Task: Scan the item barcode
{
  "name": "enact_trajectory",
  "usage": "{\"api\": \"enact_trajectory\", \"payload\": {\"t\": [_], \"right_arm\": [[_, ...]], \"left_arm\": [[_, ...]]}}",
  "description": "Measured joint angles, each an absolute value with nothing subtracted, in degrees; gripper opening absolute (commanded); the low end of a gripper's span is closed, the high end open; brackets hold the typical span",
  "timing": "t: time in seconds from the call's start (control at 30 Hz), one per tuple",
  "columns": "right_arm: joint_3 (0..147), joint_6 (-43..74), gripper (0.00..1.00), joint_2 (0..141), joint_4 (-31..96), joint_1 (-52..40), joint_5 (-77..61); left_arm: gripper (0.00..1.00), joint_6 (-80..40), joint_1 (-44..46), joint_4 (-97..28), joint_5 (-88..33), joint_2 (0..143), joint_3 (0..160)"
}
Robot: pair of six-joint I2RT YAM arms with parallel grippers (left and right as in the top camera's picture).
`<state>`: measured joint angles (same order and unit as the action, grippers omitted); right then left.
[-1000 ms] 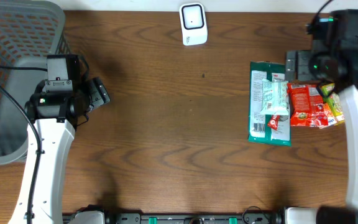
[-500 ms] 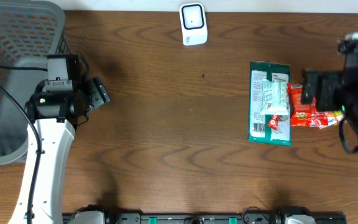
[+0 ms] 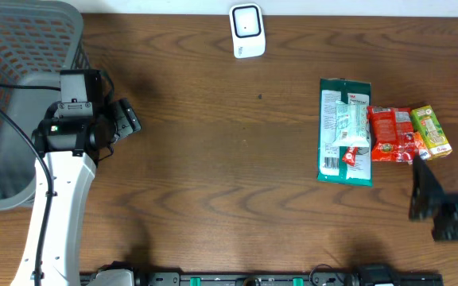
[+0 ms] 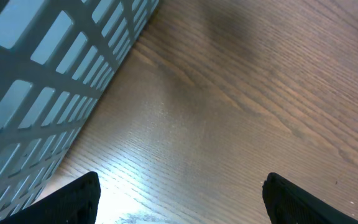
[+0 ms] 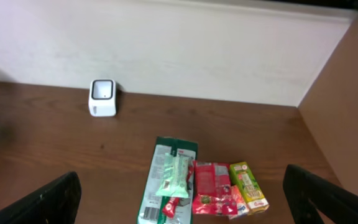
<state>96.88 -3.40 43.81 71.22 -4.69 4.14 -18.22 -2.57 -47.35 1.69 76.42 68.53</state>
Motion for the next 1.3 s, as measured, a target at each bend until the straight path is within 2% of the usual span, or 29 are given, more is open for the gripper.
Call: {"api": "enact_trajectory", "payload": {"t": [0.37, 0.63, 1.0, 1.3], "right_arm": [[77.03, -3.40, 0.99, 24.53, 69.04, -4.69, 4.16], [57.95, -3.40, 0.99, 10.28, 56.99, -4.67, 4.05], [36.60, -3.40, 0.99, 0.86, 31.68, -4.62, 1.43], [22.92, -3.36, 0.99, 0.80, 2.26, -4.62, -2.76]], "left_arm": [[0.85, -18.20, -2.57, -47.40, 1.67, 76.42, 68.53], [0.85, -18.22, -2.57, -47.37, 1.67, 76.42, 68.53], [0.85, -18.20, -2.57, -47.33, 1.69, 76.42, 68.53], [0.85, -18.20, -2.57, -47.35, 1.69, 76.42, 68.53]]}}
